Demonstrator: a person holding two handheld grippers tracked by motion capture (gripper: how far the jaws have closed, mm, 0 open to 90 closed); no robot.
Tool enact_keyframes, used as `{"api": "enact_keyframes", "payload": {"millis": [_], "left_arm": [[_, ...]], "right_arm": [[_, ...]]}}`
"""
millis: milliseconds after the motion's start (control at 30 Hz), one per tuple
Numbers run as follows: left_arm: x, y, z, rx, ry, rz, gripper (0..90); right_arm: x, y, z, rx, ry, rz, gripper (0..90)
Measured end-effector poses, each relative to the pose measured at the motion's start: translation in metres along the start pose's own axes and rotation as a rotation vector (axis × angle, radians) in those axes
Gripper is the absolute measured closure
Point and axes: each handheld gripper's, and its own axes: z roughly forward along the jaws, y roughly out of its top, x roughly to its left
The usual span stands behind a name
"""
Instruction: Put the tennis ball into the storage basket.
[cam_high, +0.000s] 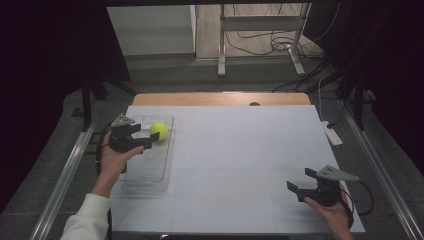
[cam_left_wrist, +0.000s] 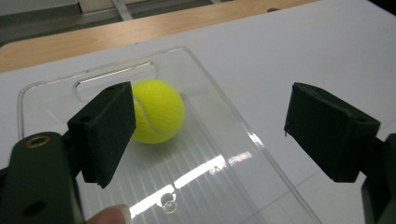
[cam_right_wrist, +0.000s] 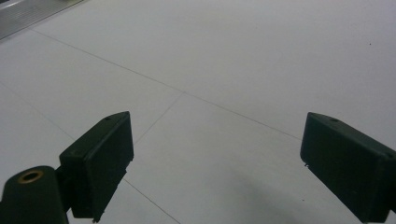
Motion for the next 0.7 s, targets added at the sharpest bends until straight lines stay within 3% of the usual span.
{"api": "enact_keyframes", "payload": {"millis": [300,700], "left_arm": [[-0.021,-0.014,-0.018,-0.05,-0.069,0.037,17.3],[-0.039,-0.035,-0.023,-0.072,-0.134,0.061,16.5]], "right_arm": [[0.0,-0.001,-0.002,-0.002,-0.001,0.001,9.8],[0.0,-0.001,-0.002,0.001,0.001,0.004,9.8]]}}
